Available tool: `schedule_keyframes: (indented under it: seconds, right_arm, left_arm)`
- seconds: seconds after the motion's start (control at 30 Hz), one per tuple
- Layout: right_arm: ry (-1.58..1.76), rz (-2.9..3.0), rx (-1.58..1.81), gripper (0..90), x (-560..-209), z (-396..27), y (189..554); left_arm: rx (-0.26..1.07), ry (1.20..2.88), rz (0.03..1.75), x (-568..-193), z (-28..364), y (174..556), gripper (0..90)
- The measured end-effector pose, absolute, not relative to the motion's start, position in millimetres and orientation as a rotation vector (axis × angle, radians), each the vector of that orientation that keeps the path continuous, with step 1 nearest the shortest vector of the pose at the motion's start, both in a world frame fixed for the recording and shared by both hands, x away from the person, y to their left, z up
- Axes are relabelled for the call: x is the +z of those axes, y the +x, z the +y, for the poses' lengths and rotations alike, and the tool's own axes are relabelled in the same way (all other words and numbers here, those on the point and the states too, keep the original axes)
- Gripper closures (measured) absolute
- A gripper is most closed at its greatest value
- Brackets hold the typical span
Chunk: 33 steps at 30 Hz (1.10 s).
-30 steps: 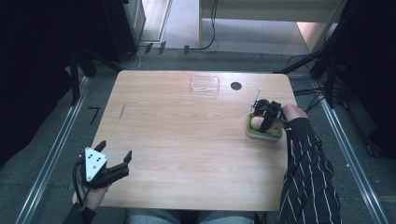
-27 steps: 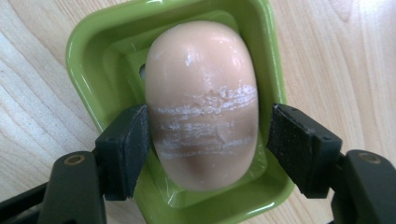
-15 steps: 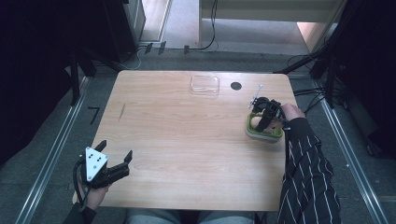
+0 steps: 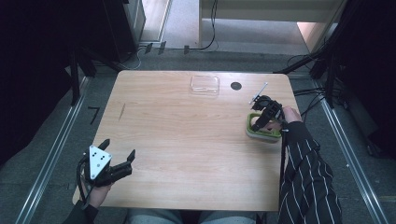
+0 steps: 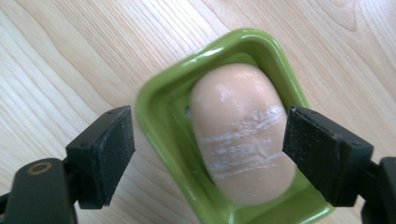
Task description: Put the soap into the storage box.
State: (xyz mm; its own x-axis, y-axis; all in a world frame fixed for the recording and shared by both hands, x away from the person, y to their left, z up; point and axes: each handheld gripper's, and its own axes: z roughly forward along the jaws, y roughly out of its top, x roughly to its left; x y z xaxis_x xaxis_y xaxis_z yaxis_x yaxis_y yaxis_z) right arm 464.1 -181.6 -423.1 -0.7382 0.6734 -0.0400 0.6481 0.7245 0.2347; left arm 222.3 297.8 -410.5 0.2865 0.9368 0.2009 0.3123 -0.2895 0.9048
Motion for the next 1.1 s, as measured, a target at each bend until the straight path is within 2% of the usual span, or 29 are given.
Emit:
schedule_keyframes:
  seconds: [0.33, 0.7, 1.1]
  right_arm:
    - [1.238, 2.771, 0.428, 9.6, -422.6, -175.2, 449.1]
    - [1.281, 2.732, 0.453, 8.4, -421.2, -168.6, 434.0]
    - [1.262, 2.726, 0.448, 8.4, -423.8, -162.8, 400.5]
  left_arm:
    - [0.99, 1.788, 1.114, -410.4, 290.8, 227.8, 13.3]
    - [0.977, 1.798, 1.095, -410.5, 285.2, 232.9, 13.3]
    - [0.958, 1.808, 1.07, -410.2, 277.8, 239.2, 13.3]
